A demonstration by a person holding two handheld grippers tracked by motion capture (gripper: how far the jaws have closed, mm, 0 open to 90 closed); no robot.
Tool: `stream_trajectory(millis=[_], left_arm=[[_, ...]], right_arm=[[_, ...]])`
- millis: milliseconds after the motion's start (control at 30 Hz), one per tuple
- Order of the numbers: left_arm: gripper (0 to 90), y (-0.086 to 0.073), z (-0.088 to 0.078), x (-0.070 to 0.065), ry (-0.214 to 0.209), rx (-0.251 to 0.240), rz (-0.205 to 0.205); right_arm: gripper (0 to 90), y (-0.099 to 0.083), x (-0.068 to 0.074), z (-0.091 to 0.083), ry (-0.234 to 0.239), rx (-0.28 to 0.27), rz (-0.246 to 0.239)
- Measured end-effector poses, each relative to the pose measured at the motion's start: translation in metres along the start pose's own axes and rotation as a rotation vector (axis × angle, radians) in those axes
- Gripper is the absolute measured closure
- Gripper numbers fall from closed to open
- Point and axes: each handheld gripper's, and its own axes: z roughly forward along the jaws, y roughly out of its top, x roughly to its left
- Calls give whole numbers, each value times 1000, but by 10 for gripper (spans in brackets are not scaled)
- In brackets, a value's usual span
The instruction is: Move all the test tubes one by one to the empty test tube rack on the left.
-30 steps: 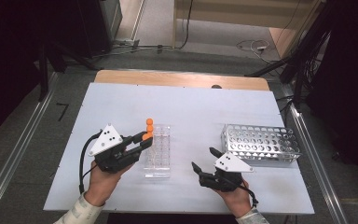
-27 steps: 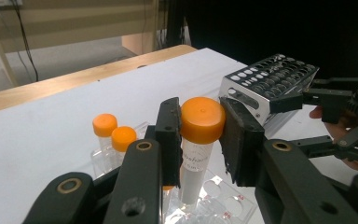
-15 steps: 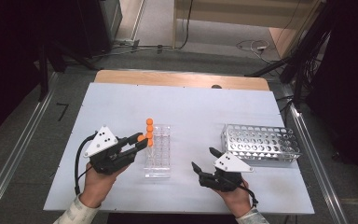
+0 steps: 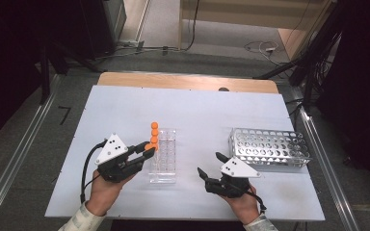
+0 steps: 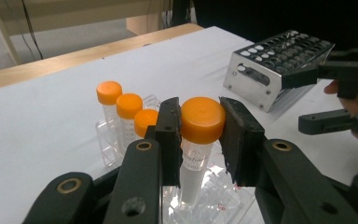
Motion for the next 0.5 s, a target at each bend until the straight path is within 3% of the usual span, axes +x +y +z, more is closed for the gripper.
stream_trajectory(millis=[333, 500], left_arm=[[699, -8, 8, -6, 31, 63, 26], [698, -9, 9, -8, 41, 62, 38]], right_arm=[[220, 0, 1, 0, -2, 2, -6], [220, 0, 2, 1, -1, 7, -8]])
